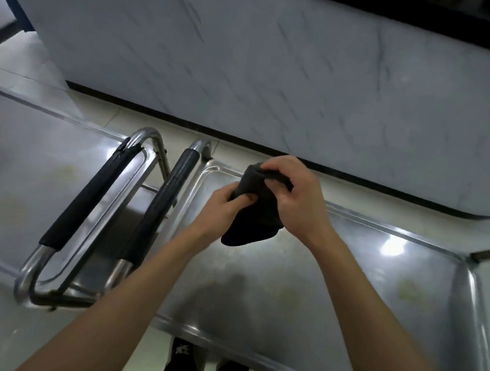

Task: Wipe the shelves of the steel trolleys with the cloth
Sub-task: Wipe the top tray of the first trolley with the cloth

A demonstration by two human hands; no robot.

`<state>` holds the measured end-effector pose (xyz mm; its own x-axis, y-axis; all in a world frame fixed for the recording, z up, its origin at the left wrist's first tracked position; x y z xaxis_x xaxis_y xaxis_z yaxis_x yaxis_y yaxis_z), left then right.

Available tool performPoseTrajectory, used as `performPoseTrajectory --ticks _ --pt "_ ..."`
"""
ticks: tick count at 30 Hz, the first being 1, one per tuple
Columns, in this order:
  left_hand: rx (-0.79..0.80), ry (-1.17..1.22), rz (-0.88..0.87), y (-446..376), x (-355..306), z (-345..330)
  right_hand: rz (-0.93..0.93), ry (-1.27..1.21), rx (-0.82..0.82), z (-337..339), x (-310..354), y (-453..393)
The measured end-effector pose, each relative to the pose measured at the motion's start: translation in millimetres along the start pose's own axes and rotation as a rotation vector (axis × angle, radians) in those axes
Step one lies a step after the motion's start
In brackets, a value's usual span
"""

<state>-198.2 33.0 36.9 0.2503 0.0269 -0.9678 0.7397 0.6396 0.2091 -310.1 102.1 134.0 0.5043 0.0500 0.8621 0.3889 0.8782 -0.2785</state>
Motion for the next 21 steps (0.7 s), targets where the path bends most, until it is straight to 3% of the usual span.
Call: performPoseTrajectory --ticks 6,12,16,21 --pt "0.033 0.155 0.174 -4 33 -56 -0.201 0.098 -0.173 39 -50 40" --pt "0.013 0.137 0.196 -5 46 -75 -0.357 0.257 -0.292 40 -91 87" --pt "-0.045 0.2 0.239 -6 56 -73 -0.251 0.405 -0.204 4 -91 106" --pt "-0.134 0.238 0.288 -8 69 -60 -0.337 0.211 0.012 -46 -121 116"
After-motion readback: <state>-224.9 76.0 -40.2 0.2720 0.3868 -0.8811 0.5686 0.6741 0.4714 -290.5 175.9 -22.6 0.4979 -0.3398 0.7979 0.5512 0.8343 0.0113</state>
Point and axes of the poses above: each hand's wrist, its own y-axis away from the middle knuckle, its own z-axis out of the back of the hand, x = y × z, the point moved 8 cm from there along -y, towards the middle knuckle, and after that the axes turned 10 degrees about -y, right-handed, at the moved point
